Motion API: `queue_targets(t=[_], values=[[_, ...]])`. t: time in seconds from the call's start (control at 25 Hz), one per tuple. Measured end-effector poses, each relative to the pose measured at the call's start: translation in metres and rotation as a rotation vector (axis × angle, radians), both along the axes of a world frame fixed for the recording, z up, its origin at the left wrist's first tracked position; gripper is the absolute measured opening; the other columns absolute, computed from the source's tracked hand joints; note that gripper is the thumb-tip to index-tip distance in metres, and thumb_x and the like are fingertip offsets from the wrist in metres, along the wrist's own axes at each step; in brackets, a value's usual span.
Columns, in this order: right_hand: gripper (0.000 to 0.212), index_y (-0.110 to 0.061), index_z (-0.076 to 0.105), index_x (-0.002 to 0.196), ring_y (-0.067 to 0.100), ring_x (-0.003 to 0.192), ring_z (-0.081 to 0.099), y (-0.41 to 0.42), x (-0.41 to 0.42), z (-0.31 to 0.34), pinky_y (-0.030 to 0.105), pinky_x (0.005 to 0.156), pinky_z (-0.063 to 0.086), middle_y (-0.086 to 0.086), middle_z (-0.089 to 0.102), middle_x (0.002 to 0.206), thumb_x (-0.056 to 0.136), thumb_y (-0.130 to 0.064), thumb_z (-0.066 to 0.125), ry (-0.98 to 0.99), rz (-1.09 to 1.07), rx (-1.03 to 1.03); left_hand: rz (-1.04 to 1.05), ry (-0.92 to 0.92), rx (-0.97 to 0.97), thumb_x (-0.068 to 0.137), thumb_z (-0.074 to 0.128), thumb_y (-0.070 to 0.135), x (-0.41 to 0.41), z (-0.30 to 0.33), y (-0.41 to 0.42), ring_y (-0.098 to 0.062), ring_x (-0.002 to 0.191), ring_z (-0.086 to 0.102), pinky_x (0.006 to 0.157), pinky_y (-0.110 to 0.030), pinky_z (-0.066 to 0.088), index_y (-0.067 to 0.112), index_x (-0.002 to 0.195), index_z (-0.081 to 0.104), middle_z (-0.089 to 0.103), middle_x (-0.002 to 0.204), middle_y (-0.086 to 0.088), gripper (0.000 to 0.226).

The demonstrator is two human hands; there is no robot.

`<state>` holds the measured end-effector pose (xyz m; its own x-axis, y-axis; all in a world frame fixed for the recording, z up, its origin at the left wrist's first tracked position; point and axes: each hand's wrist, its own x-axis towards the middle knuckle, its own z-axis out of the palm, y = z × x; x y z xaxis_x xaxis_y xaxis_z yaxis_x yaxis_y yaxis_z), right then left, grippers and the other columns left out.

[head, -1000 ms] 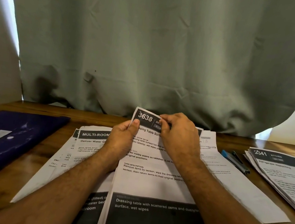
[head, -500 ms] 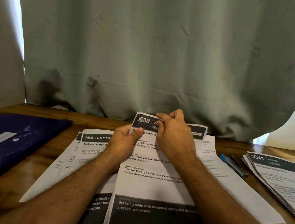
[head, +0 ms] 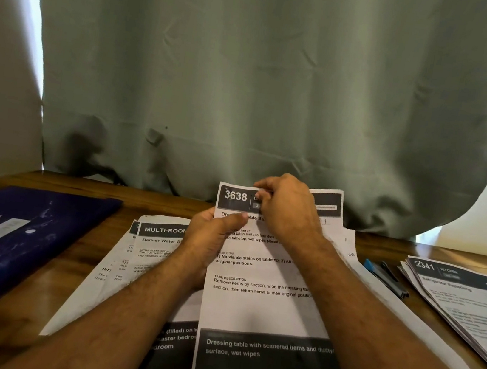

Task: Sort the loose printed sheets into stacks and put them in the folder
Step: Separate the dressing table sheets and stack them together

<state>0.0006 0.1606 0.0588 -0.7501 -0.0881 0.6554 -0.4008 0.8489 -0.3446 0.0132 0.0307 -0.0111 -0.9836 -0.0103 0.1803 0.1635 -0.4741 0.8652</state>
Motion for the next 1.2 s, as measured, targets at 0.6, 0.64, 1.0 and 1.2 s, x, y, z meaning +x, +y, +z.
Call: queue_targets(t=[0.6,0.64,1.0,1.2], values=[[0.021,-0.023,0.069,0.108,0.018,0.092,0.065,0.007,-0.015,0.019,0.038,0.088,0.053,-0.001,0.071,0.102,0.096,-0.035,0.057,-0.189,0.070,0.136,0.040,-0.074,-0.006,0.093,0.065,0.004,0.003,0.008,0.001,-0.030,0.072,0.076,0.059,-0.040,0.063,0.006,0.109,0.068,0.077,0.094,-0.019,0.016],[0.020,-0.024,0.070,0.108,0.018,0.090,0.065,0.007,-0.015,0.018,0.039,0.088,0.054,0.000,0.072,0.102,0.095,-0.035,0.059,-0.210,0.060,0.135,0.036,-0.091,-0.012,0.094,0.065,0.006,0.003,0.008,0.002,-0.031,0.076,0.076,0.062,-0.042,0.063,0.006,0.110,0.067,0.077,0.095,-0.019,0.016],[0.013,-0.022,0.073,0.101,0.015,0.084,0.065,0.055,-0.001,0.045,0.034,0.083,0.051,-0.001,0.071,0.091,0.091,-0.028,0.067,-0.226,-0.035,0.128,-0.030,-0.028,-0.400,0.108,0.032,0.042,0.015,-0.008,0.022,-0.031,0.096,0.075,0.090,-0.048,0.059,0.010,0.113,0.066,0.077,0.100,-0.014,0.048],[0.010,-0.024,0.073,0.097,0.006,0.071,0.060,0.097,0.004,0.029,0.029,0.073,0.046,-0.006,0.067,0.080,0.093,-0.028,0.064,-0.203,-0.056,0.072,0.072,0.253,-1.066,0.106,0.040,0.042,0.024,-0.014,0.030,-0.015,0.087,0.070,0.083,-0.035,0.059,0.023,0.095,0.070,0.074,0.092,0.004,0.037]])
